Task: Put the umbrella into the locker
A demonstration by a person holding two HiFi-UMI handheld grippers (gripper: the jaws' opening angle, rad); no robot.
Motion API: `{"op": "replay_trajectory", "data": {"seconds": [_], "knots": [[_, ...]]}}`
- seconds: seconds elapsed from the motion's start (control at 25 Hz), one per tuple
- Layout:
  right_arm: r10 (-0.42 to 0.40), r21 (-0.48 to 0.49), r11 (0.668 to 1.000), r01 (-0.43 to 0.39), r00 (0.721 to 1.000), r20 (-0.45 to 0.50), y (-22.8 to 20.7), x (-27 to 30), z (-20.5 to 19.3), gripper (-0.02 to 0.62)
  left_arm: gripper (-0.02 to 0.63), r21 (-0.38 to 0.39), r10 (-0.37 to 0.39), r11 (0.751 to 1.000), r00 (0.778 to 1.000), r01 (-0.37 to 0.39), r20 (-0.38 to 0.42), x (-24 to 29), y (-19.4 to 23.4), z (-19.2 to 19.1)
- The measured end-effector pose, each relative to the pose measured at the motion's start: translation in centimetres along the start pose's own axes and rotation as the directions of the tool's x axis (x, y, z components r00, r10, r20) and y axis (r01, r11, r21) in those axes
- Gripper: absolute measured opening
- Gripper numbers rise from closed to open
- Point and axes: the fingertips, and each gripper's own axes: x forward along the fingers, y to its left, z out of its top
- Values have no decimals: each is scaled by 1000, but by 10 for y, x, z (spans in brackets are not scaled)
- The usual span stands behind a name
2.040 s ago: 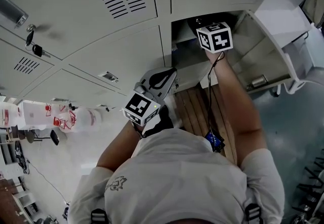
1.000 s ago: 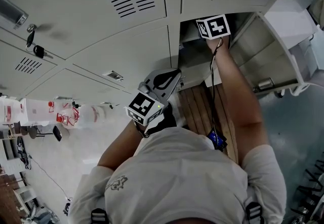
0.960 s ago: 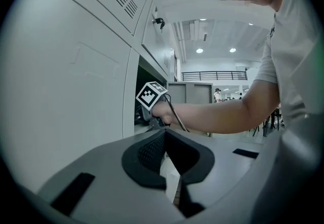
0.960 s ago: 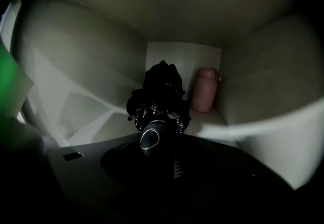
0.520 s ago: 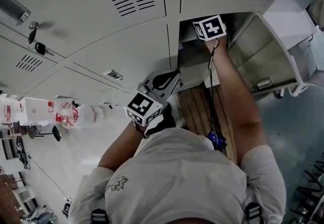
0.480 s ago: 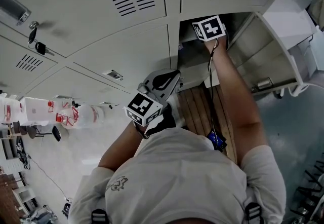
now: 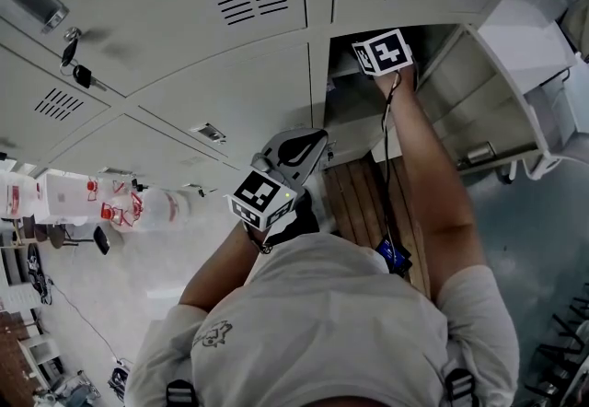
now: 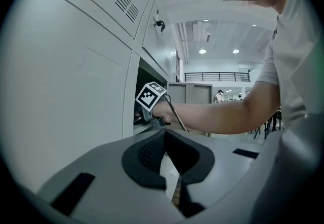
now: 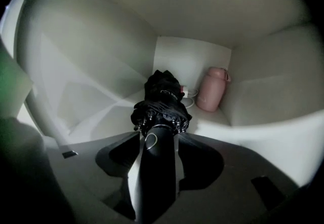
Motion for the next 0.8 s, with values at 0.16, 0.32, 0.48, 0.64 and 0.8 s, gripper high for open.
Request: {"op": "replay_trajectory", "data": {"seconds": [0.16, 0.32, 0.48, 0.64, 0.8], "knots": [[4, 7, 1000, -4, 1000, 5, 1, -4, -3, 252, 11, 4, -5, 1000, 1000, 5, 1, 1, -5, 2], [-40, 29, 999, 39, 998, 43, -10, -16, -4, 267, 11, 4, -6, 1000, 1000, 6, 2, 1, -10, 2], [-57, 49, 997, 53, 995, 85, -12, -32, -5, 268, 11, 13, -12, 1000, 1000, 12, 9, 2, -18, 5], [-30, 58, 998, 23, 991, 130, 2, -52, -8, 268, 11, 8, -14, 1000, 1000, 13, 14, 1, -28, 6], [-2, 62, 998, -10, 980, 197, 17, -78, -3, 267, 11, 13, -5, 1000, 1000, 4, 24, -4, -32, 11]]}}
